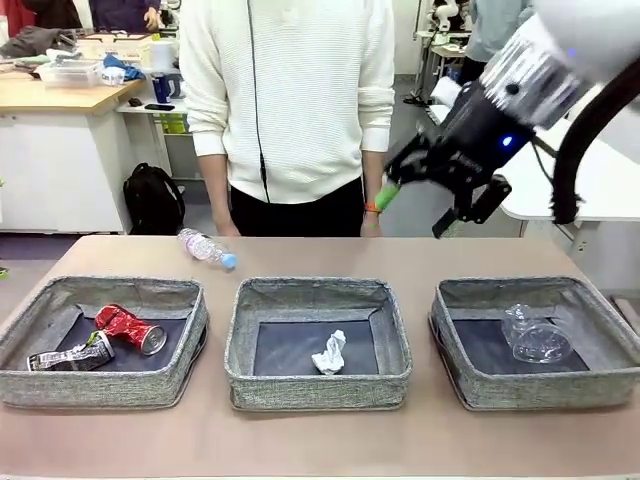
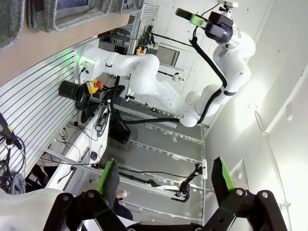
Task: Sort the waste into the appropriate baskets.
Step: Place the picked waste into the Fabric basket indicated by the person.
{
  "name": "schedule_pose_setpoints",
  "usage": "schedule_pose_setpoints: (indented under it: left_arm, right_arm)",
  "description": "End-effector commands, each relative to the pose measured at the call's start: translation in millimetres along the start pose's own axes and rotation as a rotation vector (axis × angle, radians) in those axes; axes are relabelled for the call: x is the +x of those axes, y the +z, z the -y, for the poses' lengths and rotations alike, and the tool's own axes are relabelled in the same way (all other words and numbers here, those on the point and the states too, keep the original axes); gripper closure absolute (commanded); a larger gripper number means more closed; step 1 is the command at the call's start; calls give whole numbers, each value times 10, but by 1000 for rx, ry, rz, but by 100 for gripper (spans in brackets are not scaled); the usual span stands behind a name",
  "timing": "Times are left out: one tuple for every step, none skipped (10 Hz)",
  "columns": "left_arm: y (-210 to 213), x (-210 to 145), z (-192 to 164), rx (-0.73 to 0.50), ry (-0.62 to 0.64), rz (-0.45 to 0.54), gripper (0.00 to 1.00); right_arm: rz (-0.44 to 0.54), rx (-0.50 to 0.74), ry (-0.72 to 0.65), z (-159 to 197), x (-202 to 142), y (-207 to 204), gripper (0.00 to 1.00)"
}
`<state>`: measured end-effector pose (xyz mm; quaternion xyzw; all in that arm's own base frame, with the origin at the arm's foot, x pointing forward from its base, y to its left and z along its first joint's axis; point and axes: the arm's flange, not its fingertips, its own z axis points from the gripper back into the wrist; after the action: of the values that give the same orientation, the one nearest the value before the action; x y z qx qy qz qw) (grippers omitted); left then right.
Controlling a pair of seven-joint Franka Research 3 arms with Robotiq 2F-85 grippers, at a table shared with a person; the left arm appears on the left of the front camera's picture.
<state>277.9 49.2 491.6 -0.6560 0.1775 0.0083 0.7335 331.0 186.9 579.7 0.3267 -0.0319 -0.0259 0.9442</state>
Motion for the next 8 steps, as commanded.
schedule_pose_setpoints:
  left_arm:
    - [6, -23, -7, 11, -18, -16, 0]
    - [6, -23, -7, 11, -18, -16, 0]
    - [6, -23, -7, 11, -18, -16, 0]
    - [6, -23, -7, 11, -18, -16, 0]
    - [6, -23, -7, 11, -18, -16, 0]
    - [6, -23, -7, 11, -18, -16, 0]
    - [6, -23, -7, 11, -18, -16, 0]
    - [6, -23, -7, 11, -18, -16, 0]
  right_arm:
    - [-98, 443, -133, 262, -97, 82, 0]
    - [-228, 586, -101, 333, -210, 31, 0]
    - [-287, 661, -74, 462, -353, 55, 0]
    - [-308, 659, -53, 612, -516, 143, 0]
    - [-282, 618, -80, 820, -642, 254, 0]
    - [-249, 618, -112, 1037, -699, 369, 0]
    - [-241, 636, -125, 1239, -738, 472, 0]
    - [-204, 653, -175, 1433, -754, 555, 0]
